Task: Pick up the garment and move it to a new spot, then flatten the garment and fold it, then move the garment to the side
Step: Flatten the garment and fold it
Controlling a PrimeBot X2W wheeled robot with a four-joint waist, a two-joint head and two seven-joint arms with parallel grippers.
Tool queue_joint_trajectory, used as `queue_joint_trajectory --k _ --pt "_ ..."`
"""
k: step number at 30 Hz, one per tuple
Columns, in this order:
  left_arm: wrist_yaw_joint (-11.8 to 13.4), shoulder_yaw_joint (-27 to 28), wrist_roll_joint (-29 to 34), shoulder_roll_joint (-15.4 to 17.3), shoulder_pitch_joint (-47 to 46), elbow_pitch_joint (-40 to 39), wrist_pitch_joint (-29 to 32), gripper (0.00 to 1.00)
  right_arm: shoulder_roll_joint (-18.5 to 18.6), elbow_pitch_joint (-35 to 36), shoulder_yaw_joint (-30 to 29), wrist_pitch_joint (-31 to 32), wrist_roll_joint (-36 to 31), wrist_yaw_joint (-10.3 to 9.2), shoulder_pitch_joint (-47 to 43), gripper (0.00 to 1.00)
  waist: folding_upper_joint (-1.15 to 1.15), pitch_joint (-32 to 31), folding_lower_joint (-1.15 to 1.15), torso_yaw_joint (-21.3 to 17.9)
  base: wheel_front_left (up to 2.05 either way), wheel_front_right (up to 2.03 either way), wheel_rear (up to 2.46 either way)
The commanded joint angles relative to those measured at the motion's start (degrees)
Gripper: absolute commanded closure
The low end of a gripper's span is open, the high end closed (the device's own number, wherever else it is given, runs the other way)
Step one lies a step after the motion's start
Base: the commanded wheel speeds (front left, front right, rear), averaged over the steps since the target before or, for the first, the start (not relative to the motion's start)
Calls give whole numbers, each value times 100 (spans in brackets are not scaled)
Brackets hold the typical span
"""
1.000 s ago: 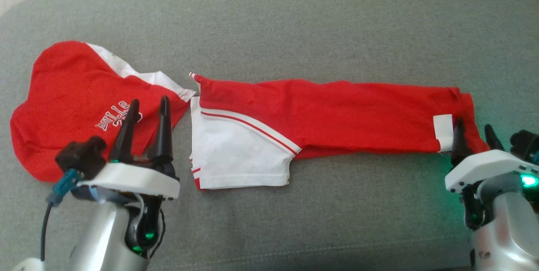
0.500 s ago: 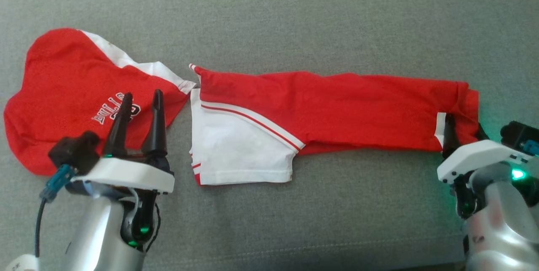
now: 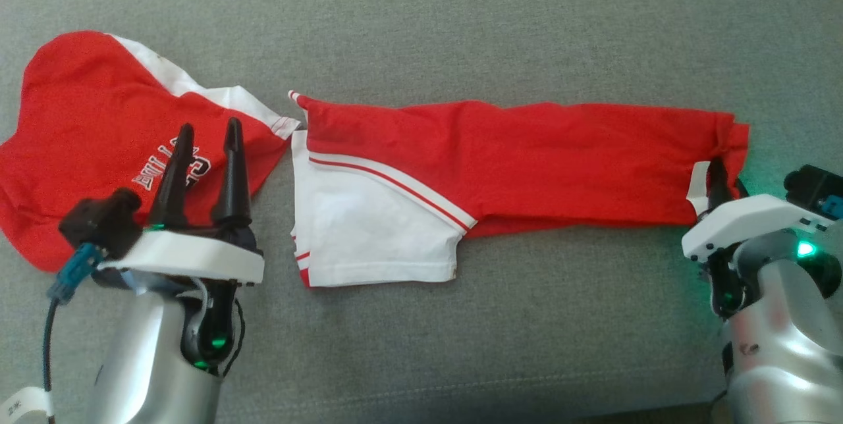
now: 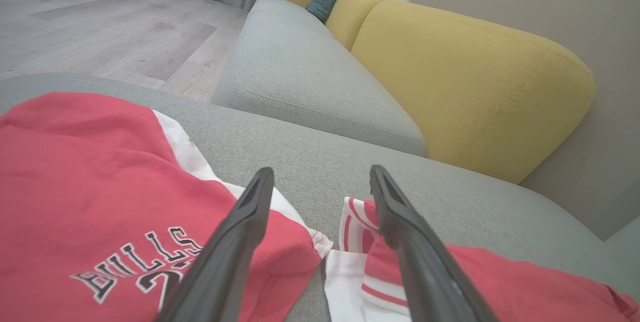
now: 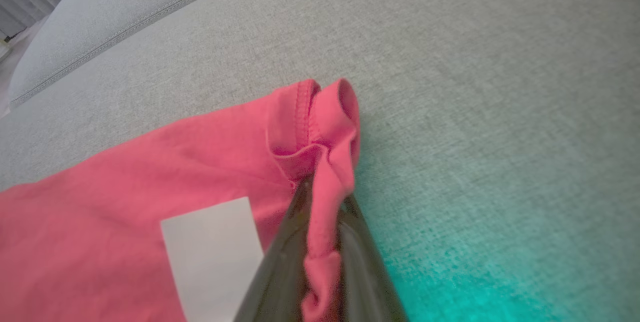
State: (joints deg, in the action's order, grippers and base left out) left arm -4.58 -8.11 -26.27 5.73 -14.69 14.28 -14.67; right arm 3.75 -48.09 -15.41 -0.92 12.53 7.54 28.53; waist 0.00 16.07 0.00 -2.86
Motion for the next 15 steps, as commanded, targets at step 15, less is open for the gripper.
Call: queue_joint_trajectory --k 15 --pt "-87 384 124 -71 -108 -58 -33 0 2 1127 -1596 172 -2271 -5 -50 100 0 -371 0 -56 0 0 0"
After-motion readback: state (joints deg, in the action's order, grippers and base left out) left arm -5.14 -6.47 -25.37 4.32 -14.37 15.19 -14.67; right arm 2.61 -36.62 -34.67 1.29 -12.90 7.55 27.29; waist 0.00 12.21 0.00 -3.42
